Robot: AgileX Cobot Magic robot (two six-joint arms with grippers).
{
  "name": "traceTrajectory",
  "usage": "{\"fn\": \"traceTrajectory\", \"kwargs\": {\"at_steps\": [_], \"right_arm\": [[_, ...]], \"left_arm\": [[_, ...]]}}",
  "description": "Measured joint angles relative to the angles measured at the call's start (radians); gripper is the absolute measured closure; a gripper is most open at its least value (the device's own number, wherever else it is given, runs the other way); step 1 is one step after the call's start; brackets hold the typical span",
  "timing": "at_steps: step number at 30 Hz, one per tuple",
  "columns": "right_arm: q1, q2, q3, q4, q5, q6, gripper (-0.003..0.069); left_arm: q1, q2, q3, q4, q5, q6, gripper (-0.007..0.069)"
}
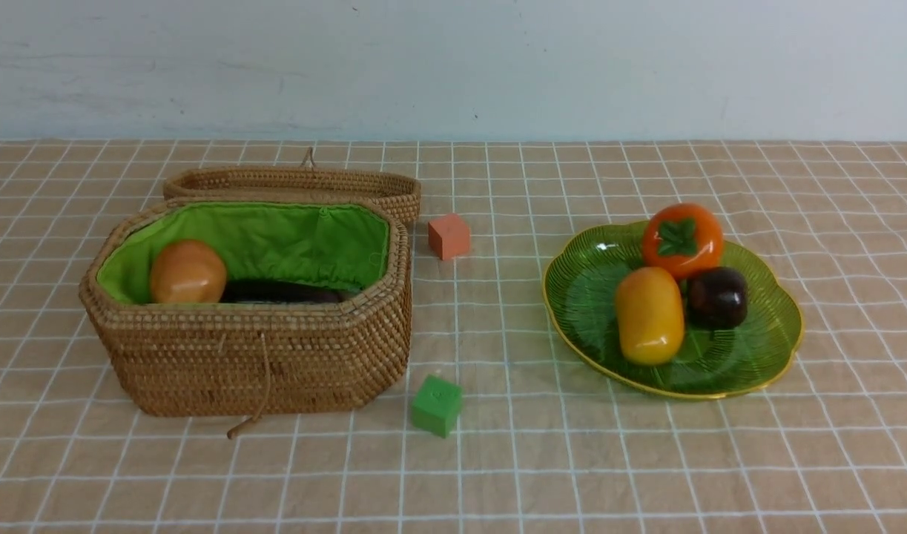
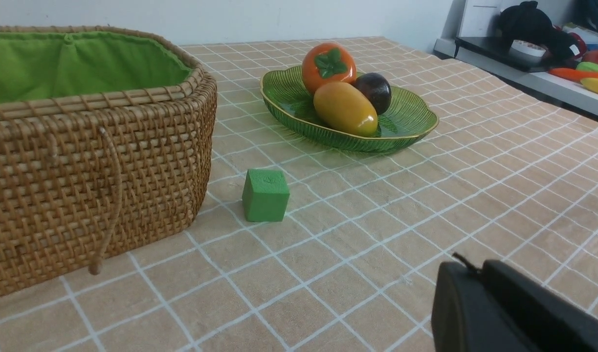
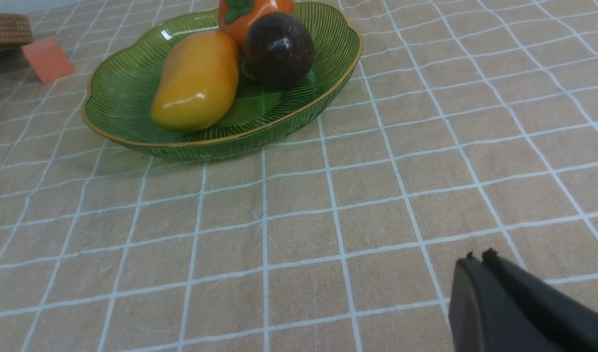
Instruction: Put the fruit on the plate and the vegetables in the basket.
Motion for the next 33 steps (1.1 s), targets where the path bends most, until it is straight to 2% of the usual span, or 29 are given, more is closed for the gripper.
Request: {"fn": "traceTrajectory", "kwargs": {"at_steps": [6, 12, 15, 18, 21, 22, 24, 27, 30, 33], "right_arm": [[0.0, 0.0, 0.0, 0.001, 0.0, 0.0, 0.0666], [0.0, 0.0, 0.0, 0.0, 0.0, 0.0, 0.0663], [0.0, 0.0, 0.0, 0.001, 0.0, 0.0, 0.0659], [0.0, 0.0, 0.0, 0.001, 0.0, 0.0, 0.0659], [0.0, 0.0, 0.0, 0.001, 0.0, 0.0, 0.0659], [0.0, 0.0, 0.0, 0.001, 0.0, 0.0, 0.0658], [0.0, 0.0, 0.0, 0.001, 0.0, 0.0, 0.0657], [0.0, 0.0, 0.0, 0.001, 0.0, 0.0, 0.0655], [0.0, 0.0, 0.0, 0.001, 0.0, 0.0, 0.0654], [0.0, 0.0, 0.0, 0.001, 0.0, 0.0, 0.0654]], "left_arm": [[0.0, 0.0, 0.0, 0.0, 0.003, 0.0, 0.058], [0.008, 0.0, 0.01, 0.053, -0.004, 0.042, 0.0574], [0.091, 0.0, 0.019, 0.064, 0.0, 0.049, 0.0568], [0.231, 0.0, 0.02, 0.075, -0.003, 0.049, 0.0565], [0.311, 0.0, 0.02, 0.099, -0.015, 0.049, 0.0564], [0.379, 0.0, 0.02, 0.119, -0.02, 0.043, 0.0564], [0.433, 0.0, 0.02, 0.126, -0.026, 0.027, 0.0571], [0.529, 0.0, 0.034, 0.153, -0.032, -0.087, 0.0638], [0.557, 0.0, 0.044, 0.222, -0.022, -0.192, 0.0638], [0.558, 0.0, 0.046, 0.3, 0.085, -0.351, 0.0638]]}}
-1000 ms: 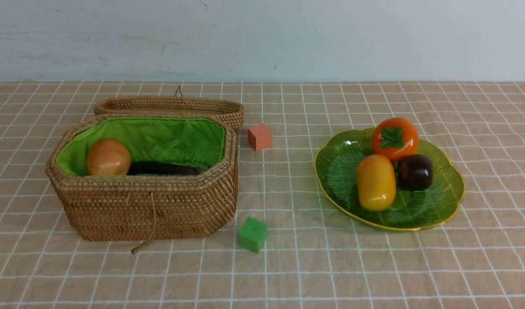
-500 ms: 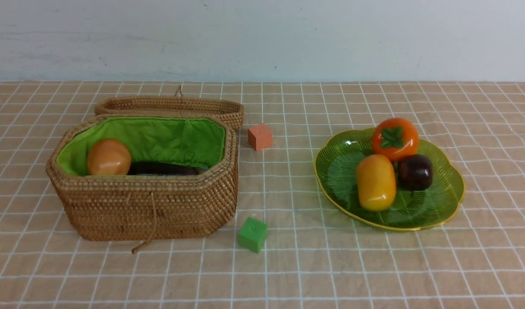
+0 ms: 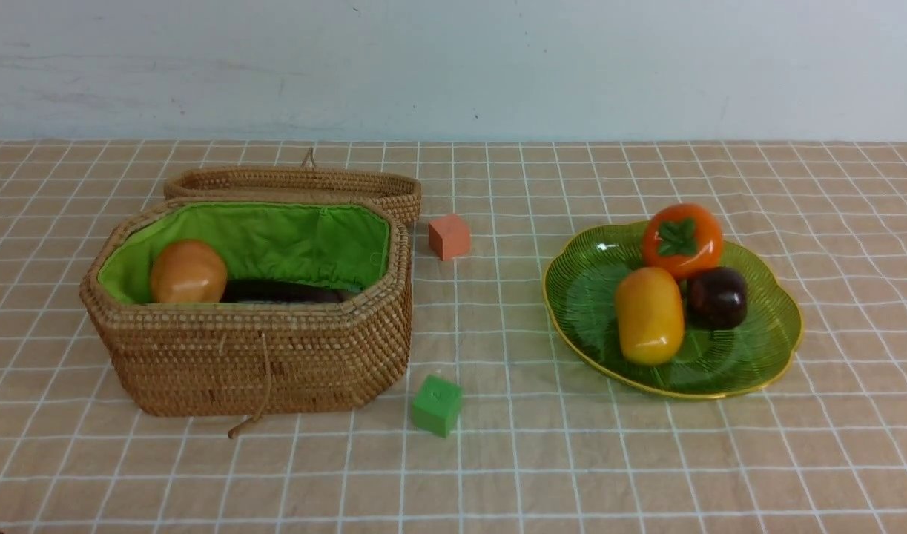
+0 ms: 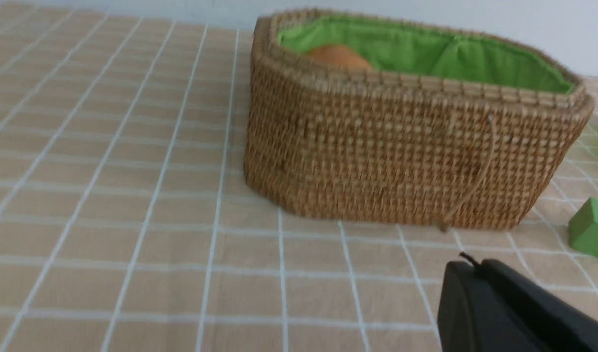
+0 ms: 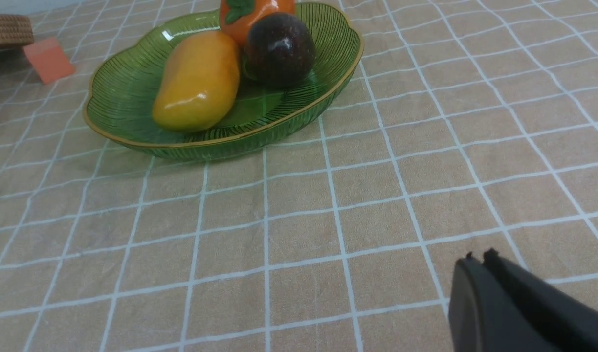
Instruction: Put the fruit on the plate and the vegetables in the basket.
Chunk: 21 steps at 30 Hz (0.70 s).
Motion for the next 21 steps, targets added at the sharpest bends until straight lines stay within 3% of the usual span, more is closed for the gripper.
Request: {"fn": "traceTrajectory", "kwargs": {"at_steps": [6, 21], "right_arm": [[0.0, 0.0, 0.0, 0.0, 0.0, 0.0, 0.0652], [0.0, 0.0, 0.0, 0.002, 0.0, 0.0, 0.0649]], "left_arm": [[0.0, 0.0, 0.004, 0.024, 0.09, -0.178, 0.0638], [0.0, 0.0, 0.004, 0.026, 0.09, -0.204, 0.0638]]}}
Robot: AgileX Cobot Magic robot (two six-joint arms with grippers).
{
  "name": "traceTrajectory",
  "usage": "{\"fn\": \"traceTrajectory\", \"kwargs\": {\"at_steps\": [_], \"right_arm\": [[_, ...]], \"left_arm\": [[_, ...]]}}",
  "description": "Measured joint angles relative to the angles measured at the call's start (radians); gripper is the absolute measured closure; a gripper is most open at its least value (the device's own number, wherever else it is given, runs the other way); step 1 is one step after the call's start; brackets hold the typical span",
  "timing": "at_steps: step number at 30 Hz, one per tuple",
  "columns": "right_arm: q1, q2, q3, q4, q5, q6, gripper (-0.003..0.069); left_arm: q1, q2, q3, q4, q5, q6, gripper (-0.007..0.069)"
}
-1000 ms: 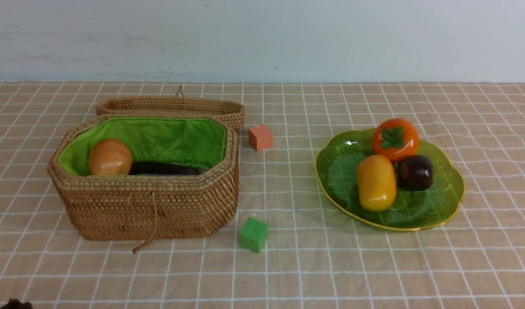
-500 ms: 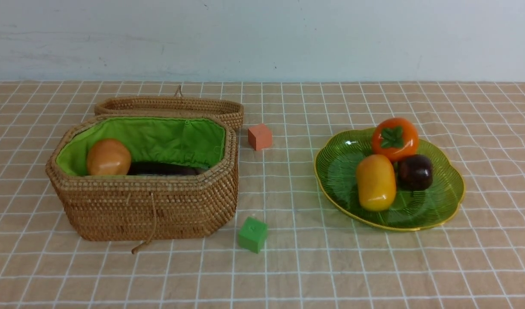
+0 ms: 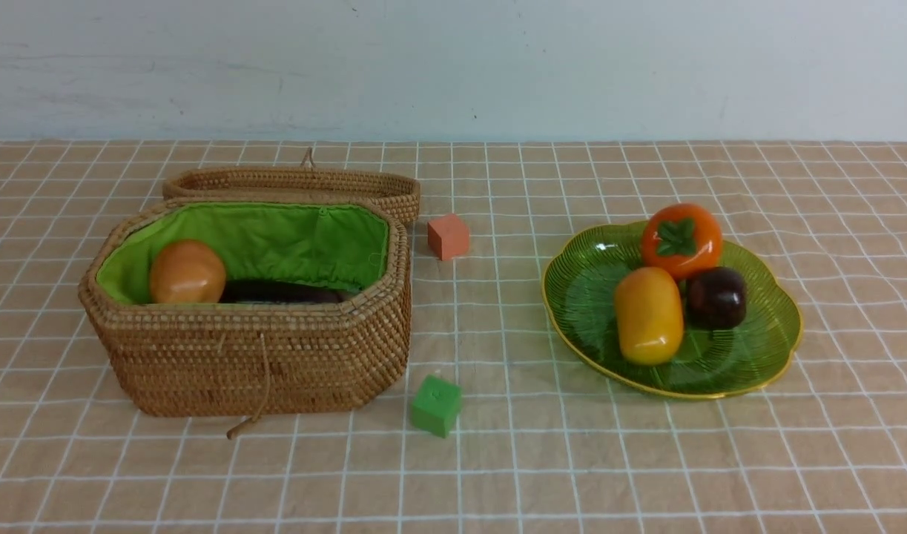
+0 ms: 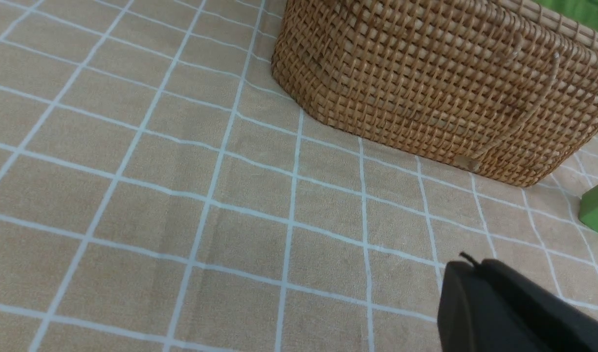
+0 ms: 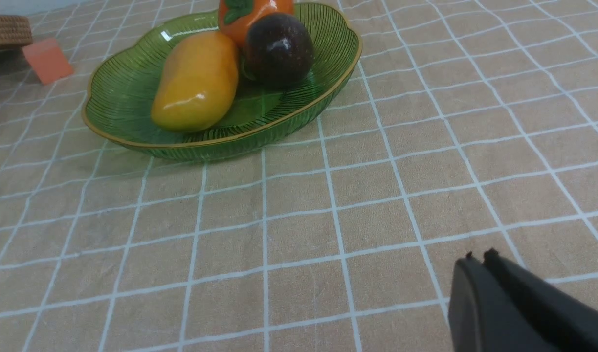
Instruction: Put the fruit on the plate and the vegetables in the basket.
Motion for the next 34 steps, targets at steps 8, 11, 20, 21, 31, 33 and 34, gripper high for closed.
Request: {"fn": "traceTrajectory", "kwargs": {"at_steps": [8, 11, 20, 21, 31, 33, 34], "right_arm": [[0.0, 0.0, 0.0, 0.0, 0.0, 0.0, 0.0644], [0.0, 0.0, 0.0, 0.0, 0.0, 0.0, 0.0642], [0.0, 0.0, 0.0, 0.0, 0.0, 0.0, 0.0632], [0.0, 0.0, 0.0, 0.0, 0.0, 0.0, 0.0631], [0.0, 0.0, 0.0, 0.0, 0.0, 0.0, 0.0627], [0.0, 0.0, 0.0, 0.0, 0.0, 0.0, 0.0624], [0.0, 0.0, 0.0, 0.0, 0.0, 0.0, 0.0624]], "left_arm": [[0.0, 0.0, 0.0, 0.0, 0.0, 0.0, 0.0638], [0.0, 0.0, 0.0, 0.0, 0.0, 0.0, 0.0638], [0.0, 0.0, 0.0, 0.0, 0.0, 0.0, 0.0637], [0.0, 0.0, 0.0, 0.0, 0.0, 0.0, 0.0636], [0.0, 0.0, 0.0, 0.0, 0.0, 0.0, 0.0629], [0.0, 0.0, 0.0, 0.0, 0.0, 0.0, 0.0629], [0.0, 0.0, 0.0, 0.0, 0.0, 0.0, 0.0628]]}}
